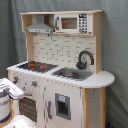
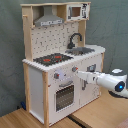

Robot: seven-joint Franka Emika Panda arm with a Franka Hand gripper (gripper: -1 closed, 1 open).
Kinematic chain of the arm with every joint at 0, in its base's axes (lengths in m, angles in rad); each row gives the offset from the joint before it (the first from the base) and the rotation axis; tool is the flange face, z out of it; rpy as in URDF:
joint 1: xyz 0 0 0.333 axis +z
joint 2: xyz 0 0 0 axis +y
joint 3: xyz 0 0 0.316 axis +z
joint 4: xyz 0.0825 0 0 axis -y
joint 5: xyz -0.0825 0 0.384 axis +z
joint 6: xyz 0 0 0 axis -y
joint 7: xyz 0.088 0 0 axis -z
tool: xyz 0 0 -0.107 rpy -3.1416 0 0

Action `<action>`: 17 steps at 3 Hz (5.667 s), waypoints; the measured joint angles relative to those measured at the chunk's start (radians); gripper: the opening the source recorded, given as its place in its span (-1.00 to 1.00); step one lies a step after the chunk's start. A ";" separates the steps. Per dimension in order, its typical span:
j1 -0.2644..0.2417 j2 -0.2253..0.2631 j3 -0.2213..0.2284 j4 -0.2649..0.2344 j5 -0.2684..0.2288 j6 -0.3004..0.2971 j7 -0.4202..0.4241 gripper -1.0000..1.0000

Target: Play with the kitchen

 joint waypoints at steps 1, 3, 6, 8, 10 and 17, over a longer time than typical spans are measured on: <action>-0.054 0.001 -0.016 0.071 0.000 0.005 -0.074 1.00; -0.166 0.002 -0.010 0.215 0.000 0.009 -0.172 1.00; -0.290 0.017 0.034 0.359 0.004 0.044 -0.334 1.00; -0.419 0.028 0.060 0.500 0.014 0.044 -0.279 1.00; -0.485 0.029 0.087 0.572 0.022 0.044 -0.262 1.00; -0.485 0.032 0.088 0.570 0.030 0.038 0.401 -1.00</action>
